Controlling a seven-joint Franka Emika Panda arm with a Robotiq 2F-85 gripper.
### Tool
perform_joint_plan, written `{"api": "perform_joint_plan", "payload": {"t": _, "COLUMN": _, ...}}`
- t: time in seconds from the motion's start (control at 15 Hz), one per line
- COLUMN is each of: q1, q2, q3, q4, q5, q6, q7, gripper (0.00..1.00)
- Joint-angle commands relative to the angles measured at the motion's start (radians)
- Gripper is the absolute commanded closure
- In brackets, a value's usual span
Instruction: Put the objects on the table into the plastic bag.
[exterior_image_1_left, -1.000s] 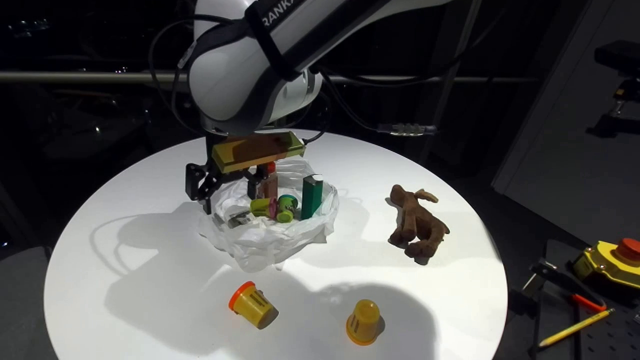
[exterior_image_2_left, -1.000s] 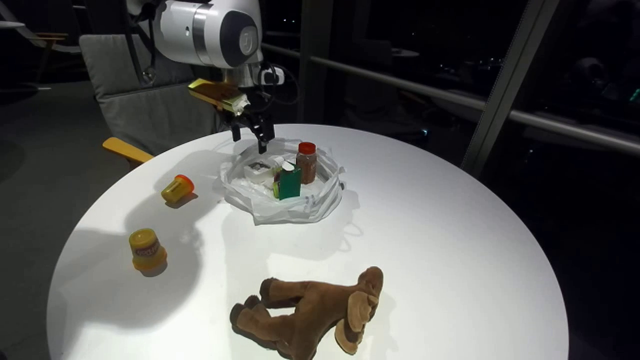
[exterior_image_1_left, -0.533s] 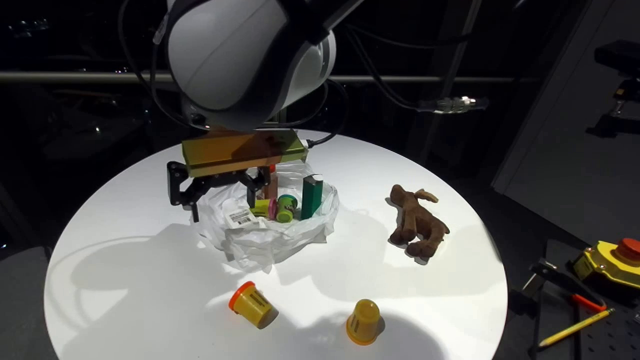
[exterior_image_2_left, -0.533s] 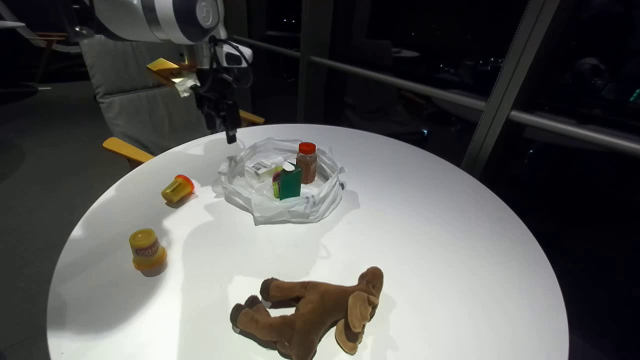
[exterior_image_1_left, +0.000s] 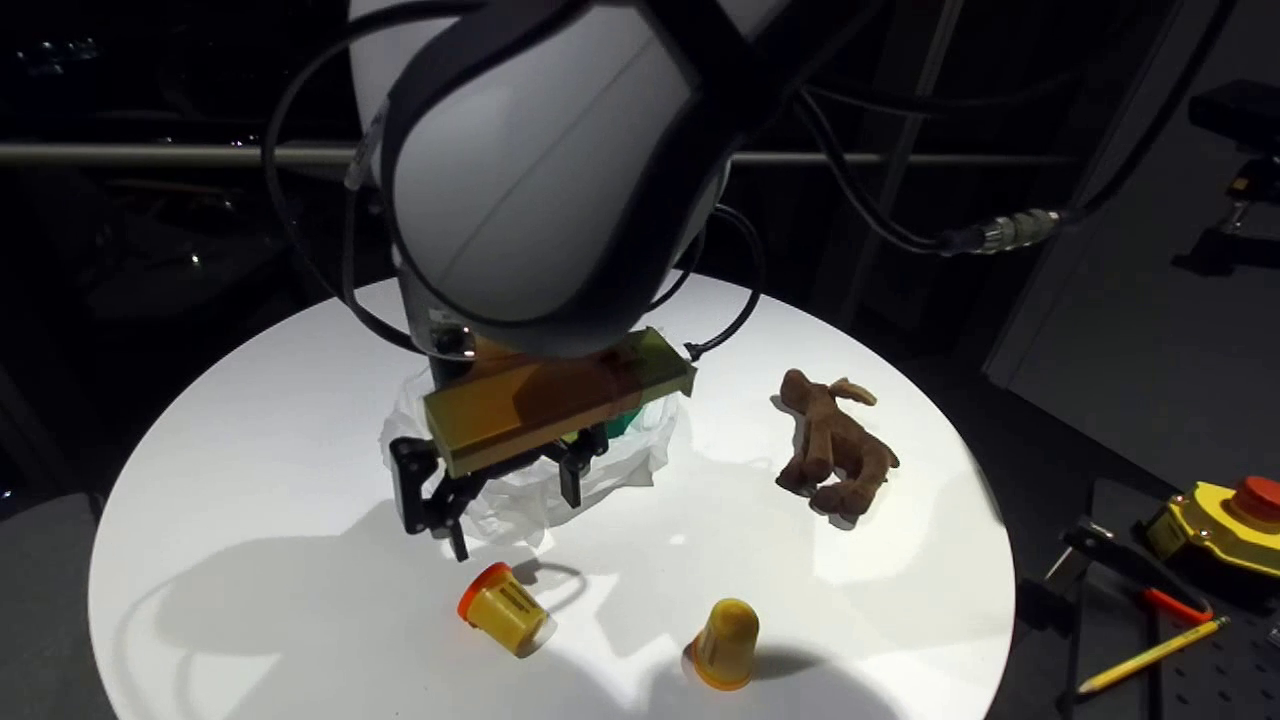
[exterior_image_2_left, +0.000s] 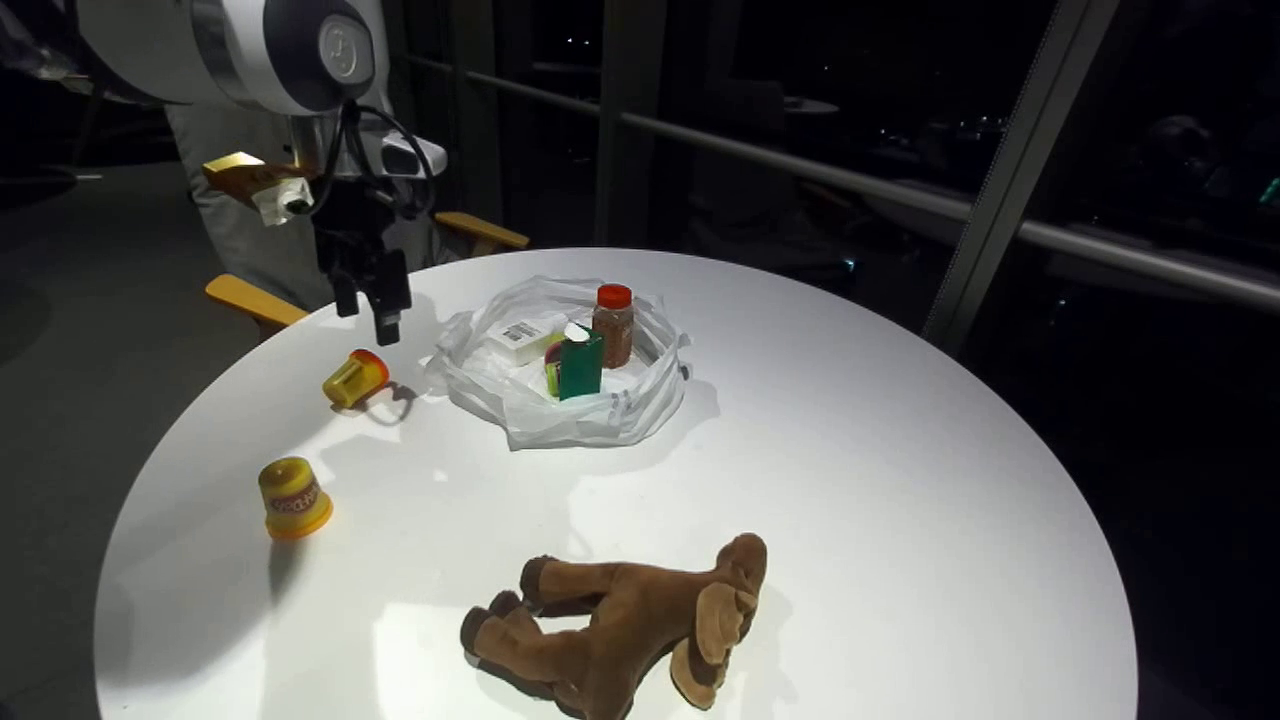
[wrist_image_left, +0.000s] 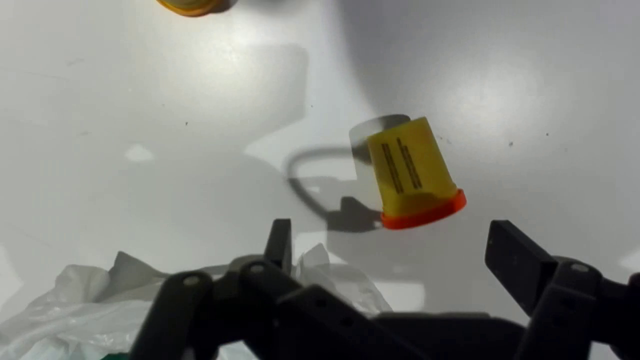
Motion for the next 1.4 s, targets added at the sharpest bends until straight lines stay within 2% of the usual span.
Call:
{"api": "perform_joint_plan", "payload": {"t": 0.0, "q1": -0.04, "q2": -0.014, "q3": 0.048, "q4": -0.043, "q5": 0.02, "q6": -0.014, "q7": -0.096, "gripper": 0.0}}
{"api": "perform_joint_plan", "payload": {"t": 0.53, "q1": -0.051, "q2": 0.041, "q3": 0.089, "q4": -0.025, "q5": 0.021, "q6": -0.007, "q7": -0.272, "gripper": 0.0}}
{"api": "perform_joint_plan", "payload": {"t": 1.33, "q1": -0.006, "q2": 0.134, "q3": 0.053, "q4": 0.018, "q5": -0.037, "q6": 0.131, "q7": -0.315, "gripper": 0.0}}
